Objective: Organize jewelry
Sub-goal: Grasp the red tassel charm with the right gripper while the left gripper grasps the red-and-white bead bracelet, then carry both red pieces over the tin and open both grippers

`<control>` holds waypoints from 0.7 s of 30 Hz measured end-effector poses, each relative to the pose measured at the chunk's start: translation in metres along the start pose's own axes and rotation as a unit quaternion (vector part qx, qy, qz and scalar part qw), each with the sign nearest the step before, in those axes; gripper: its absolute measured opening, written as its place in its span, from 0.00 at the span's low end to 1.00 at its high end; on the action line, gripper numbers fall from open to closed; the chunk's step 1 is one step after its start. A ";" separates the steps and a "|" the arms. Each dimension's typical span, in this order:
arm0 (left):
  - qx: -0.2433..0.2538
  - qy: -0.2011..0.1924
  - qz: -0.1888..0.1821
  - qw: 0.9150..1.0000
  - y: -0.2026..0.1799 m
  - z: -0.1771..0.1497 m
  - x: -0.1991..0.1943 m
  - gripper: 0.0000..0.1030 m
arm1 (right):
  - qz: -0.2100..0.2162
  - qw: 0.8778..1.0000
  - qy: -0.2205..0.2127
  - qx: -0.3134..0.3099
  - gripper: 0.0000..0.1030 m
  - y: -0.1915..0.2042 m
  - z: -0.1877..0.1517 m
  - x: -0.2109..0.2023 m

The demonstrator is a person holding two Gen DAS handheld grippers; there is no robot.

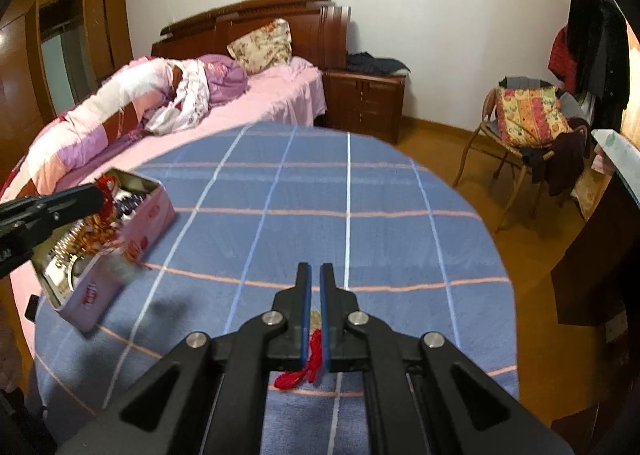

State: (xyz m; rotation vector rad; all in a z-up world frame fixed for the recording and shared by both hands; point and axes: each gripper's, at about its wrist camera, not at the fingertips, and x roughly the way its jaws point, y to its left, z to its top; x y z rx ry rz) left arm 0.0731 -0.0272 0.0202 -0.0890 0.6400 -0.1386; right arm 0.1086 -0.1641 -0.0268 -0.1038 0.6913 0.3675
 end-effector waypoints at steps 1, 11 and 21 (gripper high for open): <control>0.000 -0.003 0.000 1.000 0.001 0.001 -0.002 0.04 | 0.000 1.000 -0.004 0.000 0.05 0.001 0.001 -0.002; -0.002 -0.012 -0.014 1.000 0.003 0.001 -0.009 0.04 | -0.004 0.999 0.043 -0.021 0.58 0.005 -0.008 0.017; -0.003 0.000 -0.022 1.000 0.005 -0.004 -0.003 0.04 | -0.030 0.993 0.113 -0.034 0.09 0.003 -0.040 0.056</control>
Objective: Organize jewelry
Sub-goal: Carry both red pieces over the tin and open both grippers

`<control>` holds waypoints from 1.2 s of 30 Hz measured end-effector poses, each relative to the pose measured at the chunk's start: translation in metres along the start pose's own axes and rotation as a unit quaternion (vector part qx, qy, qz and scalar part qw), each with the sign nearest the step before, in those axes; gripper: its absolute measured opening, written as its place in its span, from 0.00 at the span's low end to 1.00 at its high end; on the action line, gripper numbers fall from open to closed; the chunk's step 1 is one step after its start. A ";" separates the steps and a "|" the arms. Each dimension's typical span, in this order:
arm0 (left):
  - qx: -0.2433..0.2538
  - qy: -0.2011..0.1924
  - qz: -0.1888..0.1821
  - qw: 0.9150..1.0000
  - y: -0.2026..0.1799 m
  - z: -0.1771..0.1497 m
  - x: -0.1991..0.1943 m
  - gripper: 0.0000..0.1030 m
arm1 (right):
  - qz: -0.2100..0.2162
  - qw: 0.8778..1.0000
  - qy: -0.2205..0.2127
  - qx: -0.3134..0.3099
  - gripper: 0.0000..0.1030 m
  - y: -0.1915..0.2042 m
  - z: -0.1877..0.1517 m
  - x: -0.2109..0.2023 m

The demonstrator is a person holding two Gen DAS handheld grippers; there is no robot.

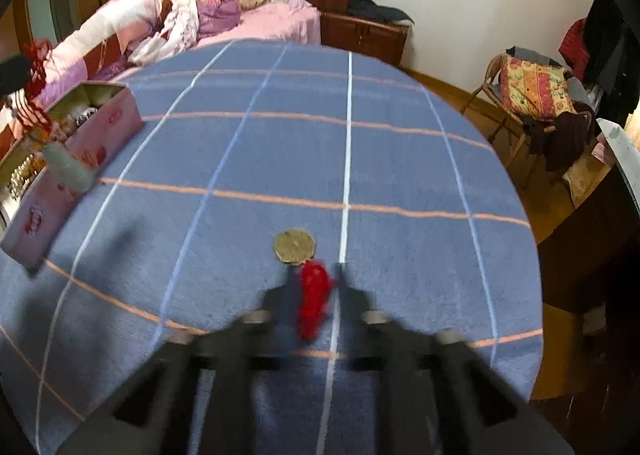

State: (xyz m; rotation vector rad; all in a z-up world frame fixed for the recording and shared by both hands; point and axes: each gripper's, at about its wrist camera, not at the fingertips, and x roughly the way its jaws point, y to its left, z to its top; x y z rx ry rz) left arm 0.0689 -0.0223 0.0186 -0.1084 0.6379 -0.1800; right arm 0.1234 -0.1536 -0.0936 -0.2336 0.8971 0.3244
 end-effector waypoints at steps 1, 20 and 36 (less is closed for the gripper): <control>0.000 0.000 0.000 1.000 -0.001 0.000 0.000 0.04 | 0.000 1.000 0.000 -0.001 0.06 -0.003 -0.001 -0.003; -0.017 -0.055 0.039 0.998 0.038 0.017 -0.046 0.04 | 0.051 0.987 -0.147 -0.034 0.05 0.042 0.059 -0.104; -0.056 -0.053 0.098 0.992 0.098 0.008 -0.056 0.04 | 0.128 0.974 -0.166 -0.082 0.05 0.119 0.094 -0.097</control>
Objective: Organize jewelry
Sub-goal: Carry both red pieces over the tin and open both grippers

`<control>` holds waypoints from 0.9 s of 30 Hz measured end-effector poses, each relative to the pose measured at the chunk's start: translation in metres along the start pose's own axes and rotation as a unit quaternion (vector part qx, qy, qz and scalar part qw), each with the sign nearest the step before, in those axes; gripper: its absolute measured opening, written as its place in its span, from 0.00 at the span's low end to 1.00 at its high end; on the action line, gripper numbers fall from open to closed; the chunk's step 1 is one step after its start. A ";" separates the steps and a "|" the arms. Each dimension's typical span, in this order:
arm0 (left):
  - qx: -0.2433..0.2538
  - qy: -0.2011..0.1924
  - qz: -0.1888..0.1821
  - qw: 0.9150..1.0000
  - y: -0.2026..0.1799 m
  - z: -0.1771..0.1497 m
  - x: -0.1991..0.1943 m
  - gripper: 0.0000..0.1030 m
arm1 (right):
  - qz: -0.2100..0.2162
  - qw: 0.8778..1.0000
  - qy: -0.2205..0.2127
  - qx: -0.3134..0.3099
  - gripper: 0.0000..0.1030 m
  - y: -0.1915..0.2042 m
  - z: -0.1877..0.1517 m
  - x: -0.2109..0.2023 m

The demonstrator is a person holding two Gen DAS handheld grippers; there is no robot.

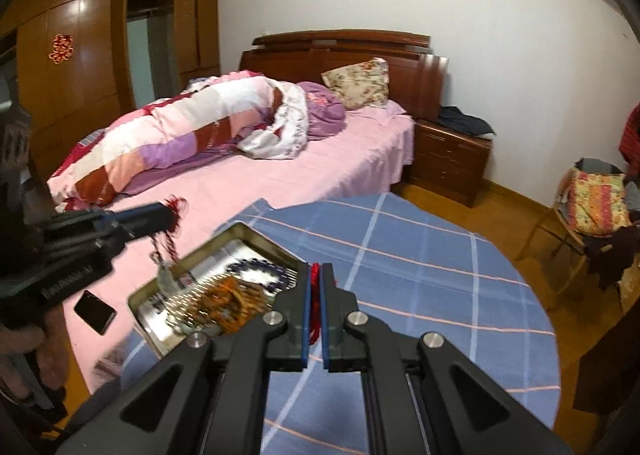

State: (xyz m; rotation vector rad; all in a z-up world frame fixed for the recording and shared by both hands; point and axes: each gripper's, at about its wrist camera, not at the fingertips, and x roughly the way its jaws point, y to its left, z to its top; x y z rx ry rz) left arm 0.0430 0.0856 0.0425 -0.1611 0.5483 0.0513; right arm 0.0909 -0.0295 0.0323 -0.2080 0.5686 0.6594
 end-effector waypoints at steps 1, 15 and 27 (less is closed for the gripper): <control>-0.002 0.003 0.002 1.000 0.002 -0.002 0.002 0.04 | 0.006 1.000 0.001 -0.001 0.05 0.003 0.001 0.004; -0.023 0.041 0.025 0.999 0.026 -0.022 0.025 0.04 | 0.069 0.997 0.028 -0.012 0.05 0.048 -0.008 0.054; -0.027 0.066 0.025 0.997 0.027 -0.037 0.036 0.05 | 0.091 0.993 0.077 -0.026 0.06 0.062 -0.029 0.081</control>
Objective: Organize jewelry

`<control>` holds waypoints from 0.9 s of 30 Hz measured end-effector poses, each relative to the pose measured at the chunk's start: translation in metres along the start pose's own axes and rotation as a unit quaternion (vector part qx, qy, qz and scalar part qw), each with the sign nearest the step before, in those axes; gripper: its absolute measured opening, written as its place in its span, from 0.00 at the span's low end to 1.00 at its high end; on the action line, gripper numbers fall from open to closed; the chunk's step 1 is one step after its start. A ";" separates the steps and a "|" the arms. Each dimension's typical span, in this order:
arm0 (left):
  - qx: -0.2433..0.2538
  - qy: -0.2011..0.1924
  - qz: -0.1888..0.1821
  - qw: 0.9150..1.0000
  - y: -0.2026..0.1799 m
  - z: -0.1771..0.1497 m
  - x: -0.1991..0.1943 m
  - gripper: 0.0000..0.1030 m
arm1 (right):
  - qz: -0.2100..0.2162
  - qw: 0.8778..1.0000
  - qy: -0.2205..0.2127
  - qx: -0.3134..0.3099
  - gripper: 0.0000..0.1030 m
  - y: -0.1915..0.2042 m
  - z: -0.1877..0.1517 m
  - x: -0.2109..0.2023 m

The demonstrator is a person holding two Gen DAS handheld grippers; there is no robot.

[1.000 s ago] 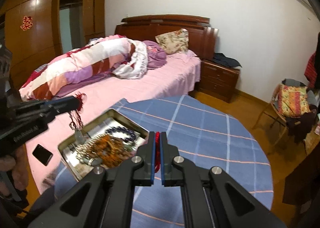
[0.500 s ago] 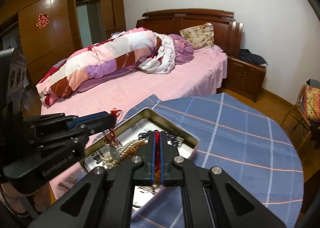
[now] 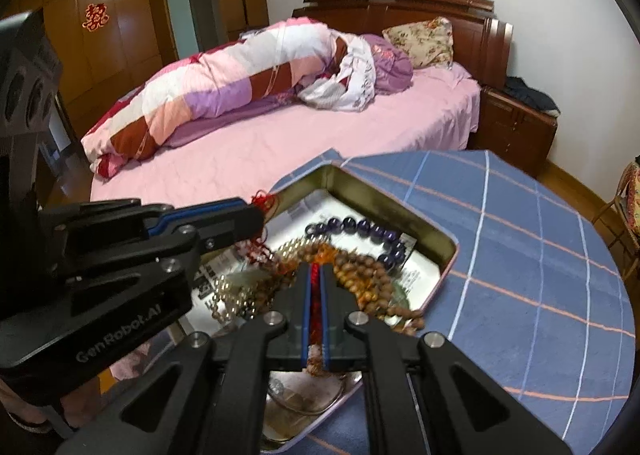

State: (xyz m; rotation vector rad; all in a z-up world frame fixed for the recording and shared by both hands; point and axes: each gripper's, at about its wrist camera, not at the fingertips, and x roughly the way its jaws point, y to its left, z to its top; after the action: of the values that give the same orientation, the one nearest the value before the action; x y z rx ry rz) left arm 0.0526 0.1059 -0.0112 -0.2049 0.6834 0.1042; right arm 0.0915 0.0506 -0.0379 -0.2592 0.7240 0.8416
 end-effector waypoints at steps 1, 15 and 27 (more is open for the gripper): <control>0.001 0.002 0.001 1.000 -0.001 -0.001 0.000 0.05 | 0.001 1.000 0.002 -0.001 0.07 0.001 -0.002 0.001; -0.009 -0.016 0.021 1.000 -0.001 -0.012 -0.025 0.76 | -0.008 1.000 -0.006 0.012 0.64 -0.005 -0.019 -0.017; -0.013 -0.060 0.029 0.998 -0.002 -0.008 -0.059 0.76 | -0.039 0.998 -0.043 0.026 0.71 -0.012 -0.019 -0.050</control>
State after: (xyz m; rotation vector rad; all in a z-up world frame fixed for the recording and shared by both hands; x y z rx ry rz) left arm 0.0024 0.1004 0.0204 -0.2022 0.5685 0.1791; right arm 0.0692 0.0043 -0.0187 -0.2014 0.6499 0.7548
